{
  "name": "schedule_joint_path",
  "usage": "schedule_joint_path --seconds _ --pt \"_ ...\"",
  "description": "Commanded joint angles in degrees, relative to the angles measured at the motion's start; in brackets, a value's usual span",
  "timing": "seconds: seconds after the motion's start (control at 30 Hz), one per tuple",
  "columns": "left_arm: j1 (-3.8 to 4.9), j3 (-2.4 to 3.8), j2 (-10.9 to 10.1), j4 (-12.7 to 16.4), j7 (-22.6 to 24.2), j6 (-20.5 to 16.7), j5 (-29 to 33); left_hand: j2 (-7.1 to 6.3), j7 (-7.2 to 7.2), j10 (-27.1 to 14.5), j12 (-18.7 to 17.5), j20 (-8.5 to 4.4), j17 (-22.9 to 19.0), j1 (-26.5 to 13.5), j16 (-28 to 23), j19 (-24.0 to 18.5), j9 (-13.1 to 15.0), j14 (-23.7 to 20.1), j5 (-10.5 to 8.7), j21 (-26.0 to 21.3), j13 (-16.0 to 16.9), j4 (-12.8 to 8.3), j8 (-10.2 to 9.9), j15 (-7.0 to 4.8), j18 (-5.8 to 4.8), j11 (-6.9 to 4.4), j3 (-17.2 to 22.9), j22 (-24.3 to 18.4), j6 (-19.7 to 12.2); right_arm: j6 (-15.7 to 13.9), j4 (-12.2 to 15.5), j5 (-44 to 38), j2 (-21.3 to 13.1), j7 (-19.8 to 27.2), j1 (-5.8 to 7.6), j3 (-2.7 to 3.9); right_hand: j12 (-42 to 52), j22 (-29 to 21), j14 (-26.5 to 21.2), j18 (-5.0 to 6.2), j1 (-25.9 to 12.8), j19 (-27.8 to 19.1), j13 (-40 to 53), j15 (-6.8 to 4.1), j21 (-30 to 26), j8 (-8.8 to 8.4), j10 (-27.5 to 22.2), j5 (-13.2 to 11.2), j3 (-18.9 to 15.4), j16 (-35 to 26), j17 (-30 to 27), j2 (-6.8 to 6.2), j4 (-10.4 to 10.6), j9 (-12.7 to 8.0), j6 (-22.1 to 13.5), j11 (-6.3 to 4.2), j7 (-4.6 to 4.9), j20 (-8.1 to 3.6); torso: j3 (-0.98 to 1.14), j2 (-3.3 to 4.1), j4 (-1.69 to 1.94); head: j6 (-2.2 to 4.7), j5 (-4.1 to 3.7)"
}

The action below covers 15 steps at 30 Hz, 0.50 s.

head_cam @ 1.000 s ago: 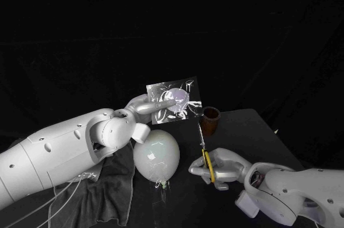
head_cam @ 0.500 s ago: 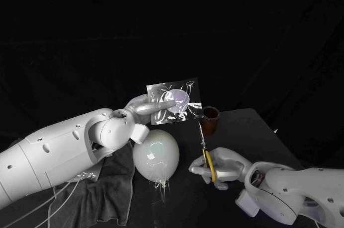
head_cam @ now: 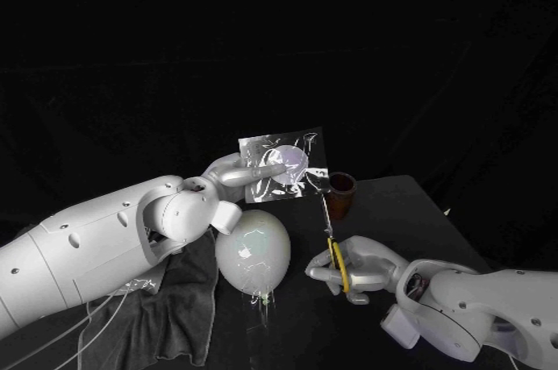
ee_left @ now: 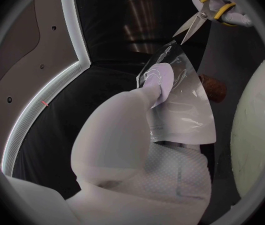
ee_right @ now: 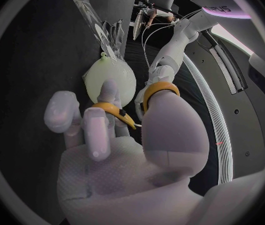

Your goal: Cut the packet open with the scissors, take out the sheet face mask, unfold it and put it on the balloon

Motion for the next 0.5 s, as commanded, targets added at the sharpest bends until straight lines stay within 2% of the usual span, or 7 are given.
schedule_joint_path --seconds 0.03,0.5 --pt "0.1 0.06 0.04 0.3 0.09 1.47 -0.5 0.44 -0.01 0.68 0.23 0.09 0.05 -0.02 -0.08 0.48 5.57 0.02 0.31 0.36 0.0 0.01 0.32 -0.18 0.78 -0.12 0.33 -0.04 0.25 0.53 -0.02 -0.5 0.11 1.19 0.13 0.05 -0.12 3.92 1.57 0.6 0.0 -0.32 0.06 -0.37 -0.36 0.18 0.12 0.24 0.17 -0.08 3.49 -0.36 0.06 0.0 -24.4 0.13 7.48 -0.16 -0.02 0.03 0.01 0.08 0.03" --pt "0.09 0.01 -0.15 0.67 -0.28 2.18 -0.79 0.43 -0.01 0.71 0.24 0.08 0.09 -0.11 -0.09 0.5 5.62 0.05 0.31 0.38 0.0 -0.06 0.34 -0.18 0.78 -0.12 0.42 -0.04 0.24 0.33 -0.75 -0.36 0.42 1.39 1.75 0.15 -0.14 3.94 1.6 0.55 0.11 -0.27 0.0 -0.27 -0.3 0.7 0.31 0.24 0.32 -0.01 3.62 -0.22 0.06 0.08 -24.01 0.32 7.49 -0.16 0.01 -0.01 0.04 0.27 -0.22"
